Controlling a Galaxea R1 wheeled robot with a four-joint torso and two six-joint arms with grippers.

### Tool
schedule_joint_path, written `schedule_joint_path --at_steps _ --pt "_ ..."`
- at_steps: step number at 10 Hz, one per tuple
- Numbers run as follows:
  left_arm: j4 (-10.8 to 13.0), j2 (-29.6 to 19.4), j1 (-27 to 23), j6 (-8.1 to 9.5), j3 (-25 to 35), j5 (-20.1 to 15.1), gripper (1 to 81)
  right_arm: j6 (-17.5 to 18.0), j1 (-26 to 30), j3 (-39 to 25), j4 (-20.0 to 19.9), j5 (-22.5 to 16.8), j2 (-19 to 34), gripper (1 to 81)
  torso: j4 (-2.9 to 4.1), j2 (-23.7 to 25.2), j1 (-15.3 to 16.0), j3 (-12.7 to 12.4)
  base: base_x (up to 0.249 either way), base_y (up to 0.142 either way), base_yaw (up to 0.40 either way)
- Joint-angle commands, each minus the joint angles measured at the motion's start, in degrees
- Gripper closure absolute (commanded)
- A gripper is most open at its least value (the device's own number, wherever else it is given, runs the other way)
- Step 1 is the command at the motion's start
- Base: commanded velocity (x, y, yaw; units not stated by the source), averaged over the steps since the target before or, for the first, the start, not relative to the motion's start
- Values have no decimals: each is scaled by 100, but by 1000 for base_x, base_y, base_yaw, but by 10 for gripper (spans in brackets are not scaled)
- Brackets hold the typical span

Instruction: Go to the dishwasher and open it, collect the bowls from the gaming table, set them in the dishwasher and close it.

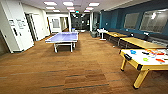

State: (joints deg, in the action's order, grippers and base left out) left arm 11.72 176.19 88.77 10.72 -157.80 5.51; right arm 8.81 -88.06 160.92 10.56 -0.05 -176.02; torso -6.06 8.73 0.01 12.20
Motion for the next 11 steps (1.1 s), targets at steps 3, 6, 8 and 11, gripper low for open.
schedule_joint_path --at_steps 3,6,8,11 --pt "-29 -5 -198 -17 29 -314 10 -11 249 9 34 -329 3 10 0 0 0 0 0 0 0" --pt "-11 -5 -189 -26 29 -314 10 -11 249 26 34 -320 3 10 0 0 0 0 0 0 -128" --pt "15 4 -198 -26 29 -314 10 -3 249 35 25 -320 12 10 0 0 0 0 0 0 -346" --pt "15 4 -189 -26 20 -314 10 33 276 70 -1 -320 56 10 0 0 -1 0 0 0 -391"
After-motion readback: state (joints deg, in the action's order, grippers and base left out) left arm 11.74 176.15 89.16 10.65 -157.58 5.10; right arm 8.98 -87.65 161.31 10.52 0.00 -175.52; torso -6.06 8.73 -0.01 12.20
